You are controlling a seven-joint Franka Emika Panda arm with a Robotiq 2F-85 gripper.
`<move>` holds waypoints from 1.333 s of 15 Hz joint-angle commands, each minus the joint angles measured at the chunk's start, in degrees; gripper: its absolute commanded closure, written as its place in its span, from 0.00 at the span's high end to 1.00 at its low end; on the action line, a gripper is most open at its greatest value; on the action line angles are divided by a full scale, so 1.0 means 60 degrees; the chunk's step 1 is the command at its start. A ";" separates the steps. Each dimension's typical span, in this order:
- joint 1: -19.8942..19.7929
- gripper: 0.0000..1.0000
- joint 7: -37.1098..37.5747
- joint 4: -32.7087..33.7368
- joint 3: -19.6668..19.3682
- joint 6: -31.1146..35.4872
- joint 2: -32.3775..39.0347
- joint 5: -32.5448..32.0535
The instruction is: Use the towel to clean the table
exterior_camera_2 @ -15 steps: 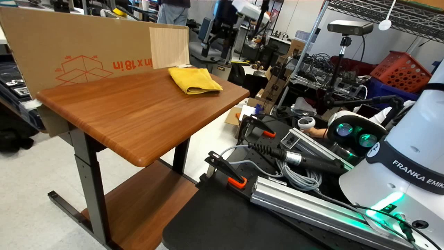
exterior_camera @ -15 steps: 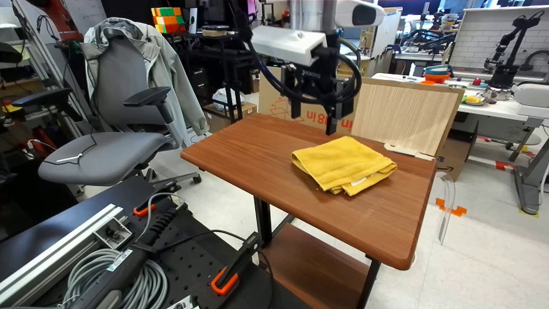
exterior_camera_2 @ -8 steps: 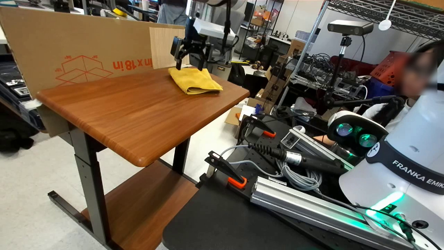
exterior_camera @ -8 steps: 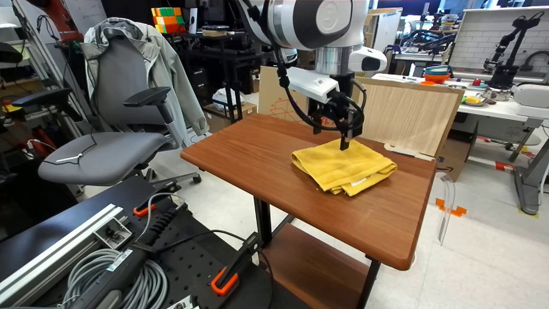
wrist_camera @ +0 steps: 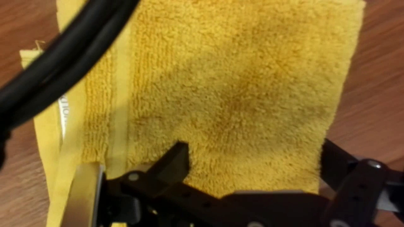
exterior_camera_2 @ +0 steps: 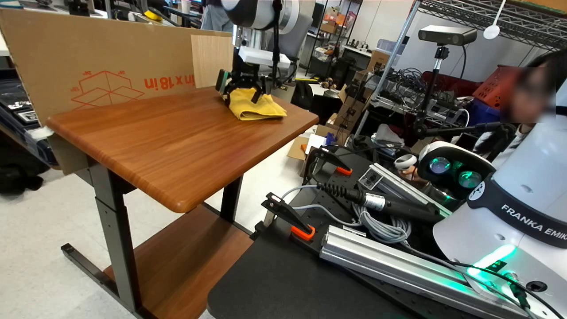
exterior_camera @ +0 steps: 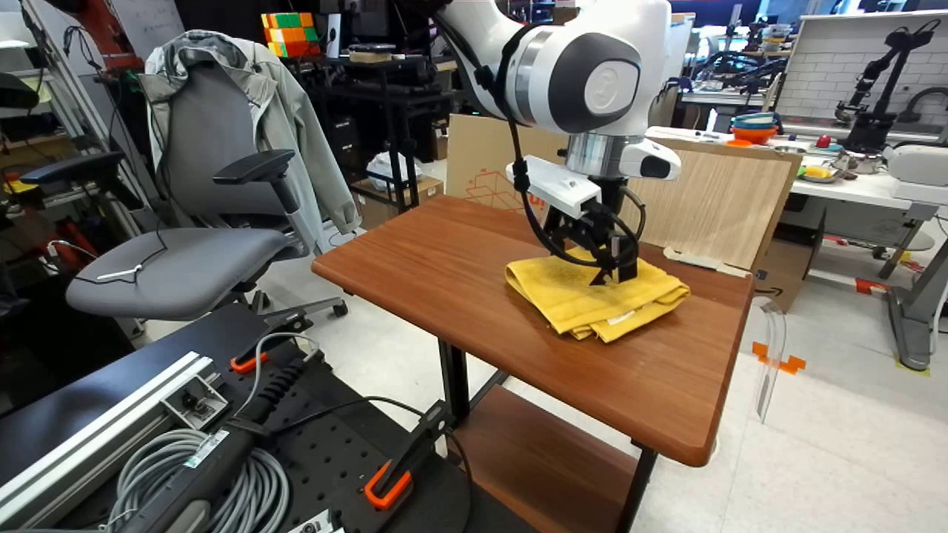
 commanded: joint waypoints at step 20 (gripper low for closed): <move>-0.0066 1.00 -0.3809 -0.5837 0.4110 0.4677 -0.2334 0.0802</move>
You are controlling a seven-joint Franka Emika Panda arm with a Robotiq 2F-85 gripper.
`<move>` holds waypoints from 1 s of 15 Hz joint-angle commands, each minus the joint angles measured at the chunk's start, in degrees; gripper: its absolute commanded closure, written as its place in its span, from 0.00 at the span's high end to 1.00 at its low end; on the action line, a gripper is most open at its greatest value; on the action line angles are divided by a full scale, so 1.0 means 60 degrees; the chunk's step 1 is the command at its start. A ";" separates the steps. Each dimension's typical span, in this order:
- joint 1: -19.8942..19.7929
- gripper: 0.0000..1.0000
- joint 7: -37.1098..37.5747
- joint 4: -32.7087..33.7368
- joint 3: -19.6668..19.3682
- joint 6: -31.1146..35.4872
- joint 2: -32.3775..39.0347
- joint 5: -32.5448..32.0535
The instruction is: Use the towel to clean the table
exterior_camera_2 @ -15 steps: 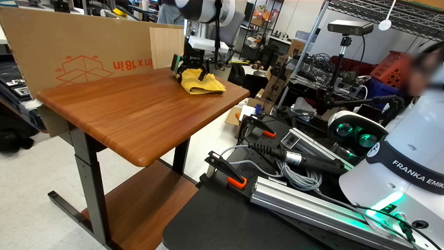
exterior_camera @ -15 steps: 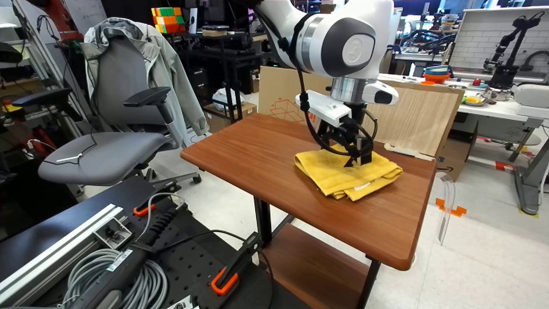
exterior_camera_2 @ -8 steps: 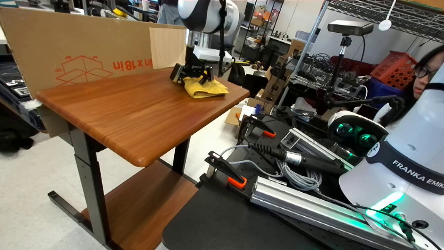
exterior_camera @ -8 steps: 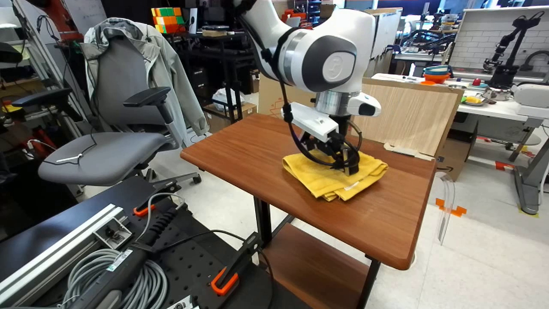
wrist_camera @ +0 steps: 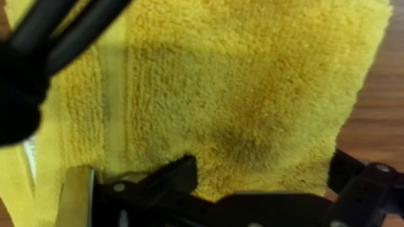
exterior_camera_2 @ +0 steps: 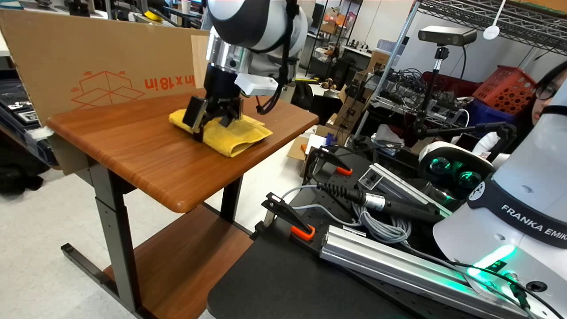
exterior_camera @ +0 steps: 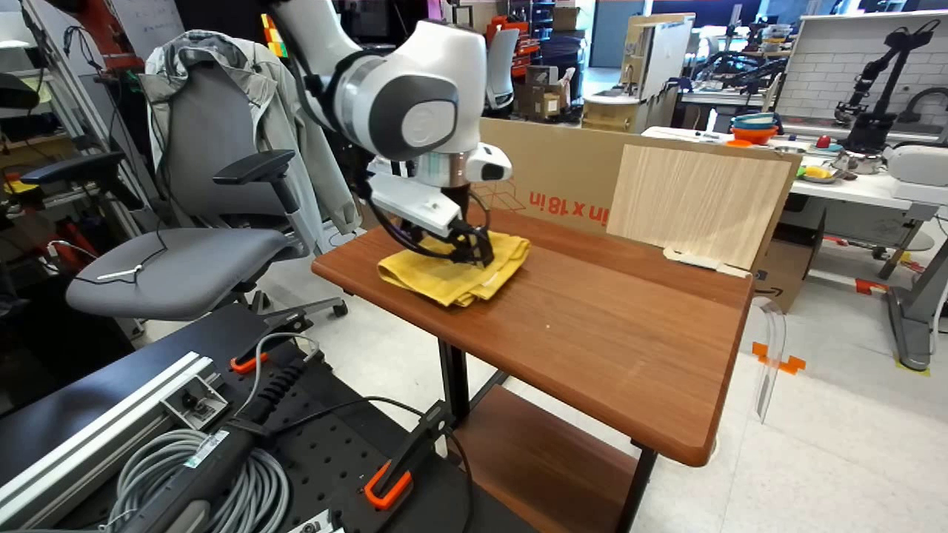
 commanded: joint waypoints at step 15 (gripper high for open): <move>0.0078 1.00 0.0436 0.3020 -0.0631 0.3198 0.2523 0.0150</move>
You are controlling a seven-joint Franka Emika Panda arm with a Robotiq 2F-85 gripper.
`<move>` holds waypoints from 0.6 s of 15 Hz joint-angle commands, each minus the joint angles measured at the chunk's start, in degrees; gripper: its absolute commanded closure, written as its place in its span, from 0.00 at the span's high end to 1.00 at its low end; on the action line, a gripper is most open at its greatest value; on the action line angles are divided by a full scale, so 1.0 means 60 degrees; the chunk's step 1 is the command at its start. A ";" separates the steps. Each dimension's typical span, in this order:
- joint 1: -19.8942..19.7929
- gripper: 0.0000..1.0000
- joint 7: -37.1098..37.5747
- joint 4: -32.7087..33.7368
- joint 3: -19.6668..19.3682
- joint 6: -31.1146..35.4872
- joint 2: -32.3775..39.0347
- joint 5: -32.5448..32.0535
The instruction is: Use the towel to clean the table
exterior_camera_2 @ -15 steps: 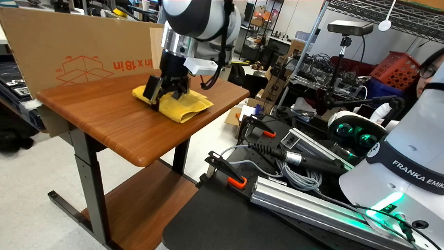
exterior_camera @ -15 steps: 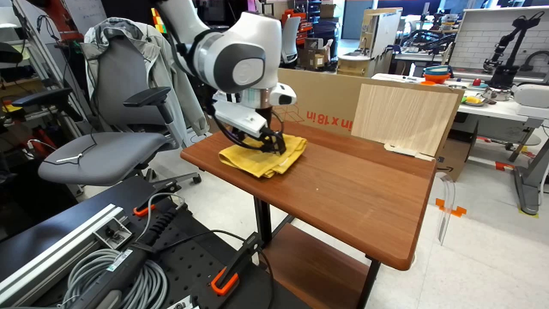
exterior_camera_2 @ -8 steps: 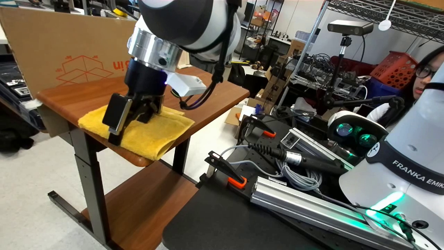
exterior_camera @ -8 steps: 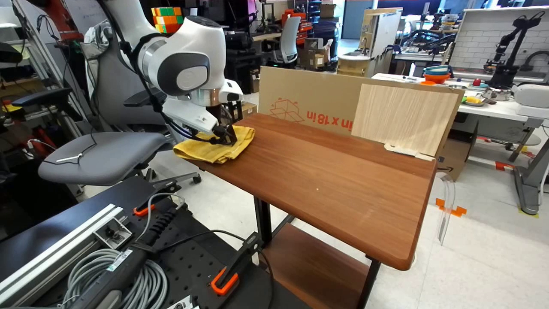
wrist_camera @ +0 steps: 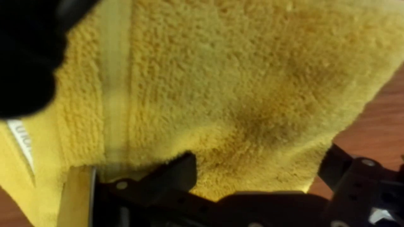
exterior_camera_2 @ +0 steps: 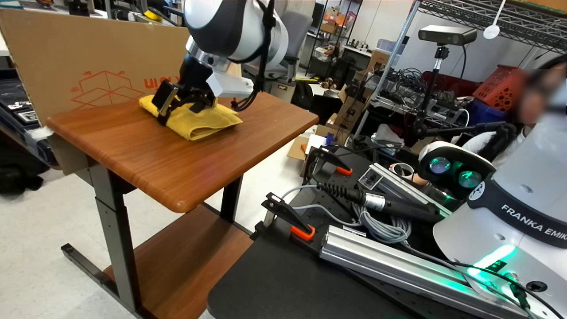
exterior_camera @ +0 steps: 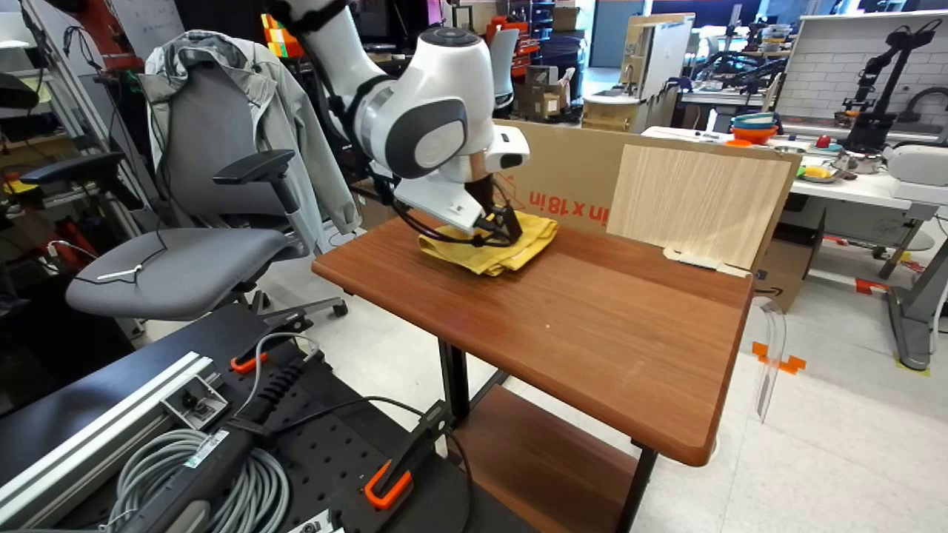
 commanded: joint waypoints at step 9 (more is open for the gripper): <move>-0.1240 1.00 0.1331 0.1528 -0.1772 0.0916 0.1022 -0.0106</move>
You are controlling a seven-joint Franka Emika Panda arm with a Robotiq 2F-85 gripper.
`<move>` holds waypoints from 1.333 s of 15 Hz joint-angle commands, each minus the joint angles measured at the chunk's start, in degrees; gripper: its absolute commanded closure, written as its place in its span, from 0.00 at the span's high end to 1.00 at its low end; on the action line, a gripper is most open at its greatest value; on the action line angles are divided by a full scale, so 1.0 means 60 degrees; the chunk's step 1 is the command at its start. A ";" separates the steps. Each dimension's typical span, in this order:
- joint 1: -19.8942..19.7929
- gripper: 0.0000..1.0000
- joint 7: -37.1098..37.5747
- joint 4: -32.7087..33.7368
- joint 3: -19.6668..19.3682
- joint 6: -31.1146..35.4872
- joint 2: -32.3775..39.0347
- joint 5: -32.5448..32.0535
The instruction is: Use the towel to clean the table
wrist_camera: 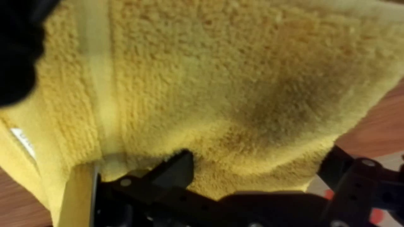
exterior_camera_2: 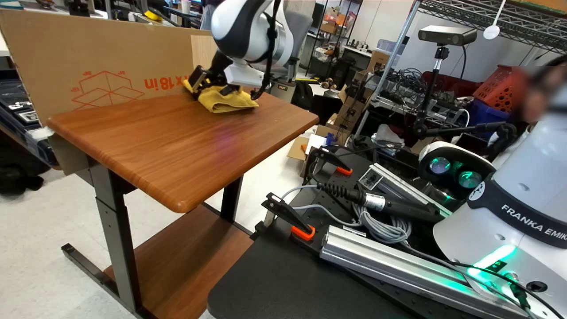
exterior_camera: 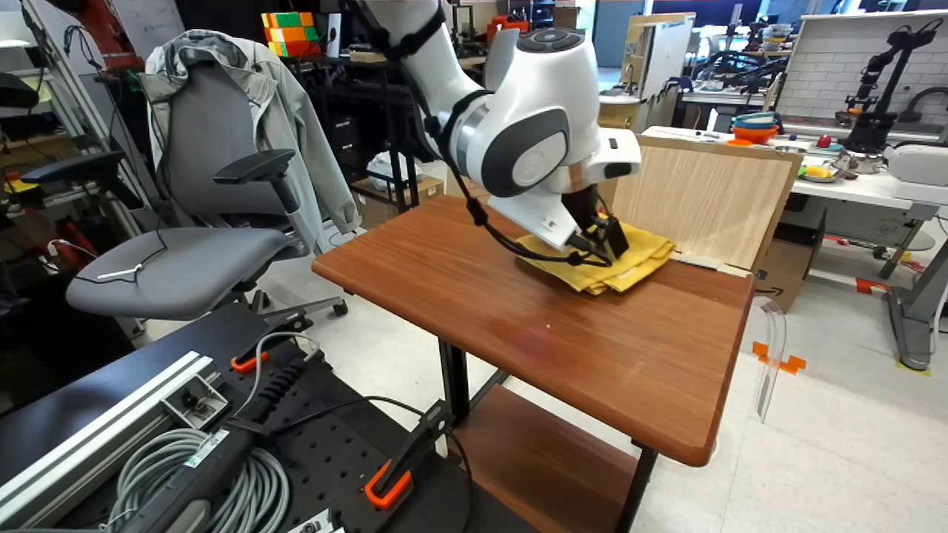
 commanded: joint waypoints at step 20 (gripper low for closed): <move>-0.2740 1.00 -0.1577 -0.6012 0.2800 0.0409 -0.4852 -0.0312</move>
